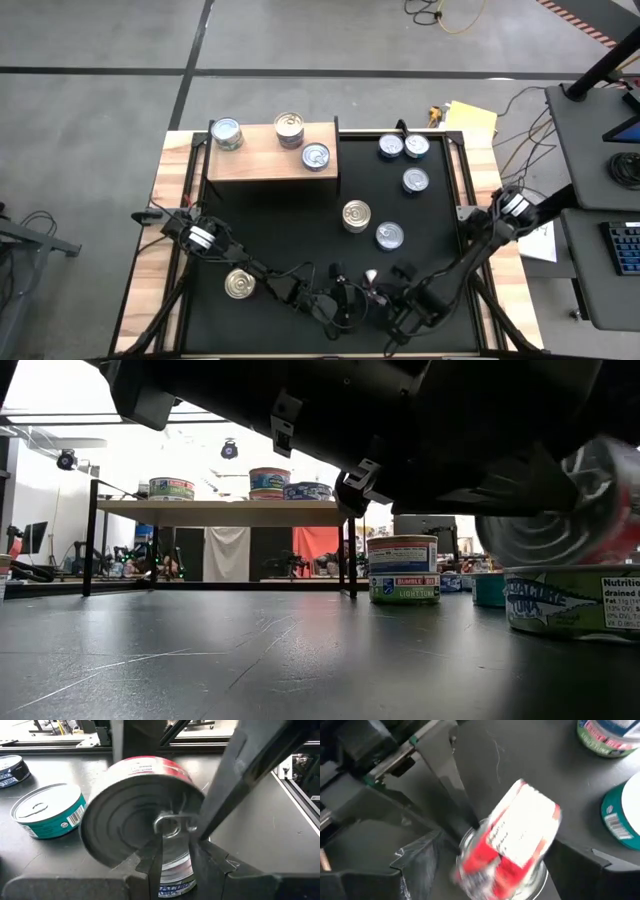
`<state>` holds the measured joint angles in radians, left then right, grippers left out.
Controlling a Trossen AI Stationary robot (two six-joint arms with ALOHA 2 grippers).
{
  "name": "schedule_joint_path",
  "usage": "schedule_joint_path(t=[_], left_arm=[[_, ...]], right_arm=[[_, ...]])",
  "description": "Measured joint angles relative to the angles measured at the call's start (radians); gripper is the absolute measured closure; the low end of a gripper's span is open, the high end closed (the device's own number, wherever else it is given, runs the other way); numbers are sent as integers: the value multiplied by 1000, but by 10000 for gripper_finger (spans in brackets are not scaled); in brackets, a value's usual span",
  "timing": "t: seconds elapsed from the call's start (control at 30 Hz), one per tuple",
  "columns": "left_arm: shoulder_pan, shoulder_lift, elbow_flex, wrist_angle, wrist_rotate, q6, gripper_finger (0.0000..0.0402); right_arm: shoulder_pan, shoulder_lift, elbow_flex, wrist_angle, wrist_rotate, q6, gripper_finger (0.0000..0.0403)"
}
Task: Stack canned seafood by type on shelf
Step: Put the red tuna can on the shelf
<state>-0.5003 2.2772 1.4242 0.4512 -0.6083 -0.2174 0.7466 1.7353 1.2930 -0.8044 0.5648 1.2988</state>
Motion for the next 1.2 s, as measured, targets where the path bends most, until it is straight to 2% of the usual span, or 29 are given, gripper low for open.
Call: schedule_joint_path(t=[0.23, 0.33, 0.43, 0.63, 0.87, 1.07, 1.2], left_arm=[[0, 0, 0, -5, 9, 0, 320], [0, 0, 0, -6, 9, 16, 320], [-1, 0, 0, -2, 9, 21, 320], [-3, 0, 0, -7, 9, 26, 320], [-36, -34, 0, -39, 4, 98, 320], [-79, -123, 0, -194, -62, 144, 320], [-104, -201, -42, -204, -46, 233, 324]], right_arm=[[-3, -2, 24, -15, 6, -16, 109], [-5, -2, 22, -28, -2, -13, 130], [-6, 1, 21, -46, -16, -18, 169], [-5, 4, 16, -59, -16, -63, 276], [-3, -33, 16, -93, -8, -147, 273], [-7, -142, 9, -115, 101, -208, 273], [-24, -211, -21, -2, 154, -316, 273]])
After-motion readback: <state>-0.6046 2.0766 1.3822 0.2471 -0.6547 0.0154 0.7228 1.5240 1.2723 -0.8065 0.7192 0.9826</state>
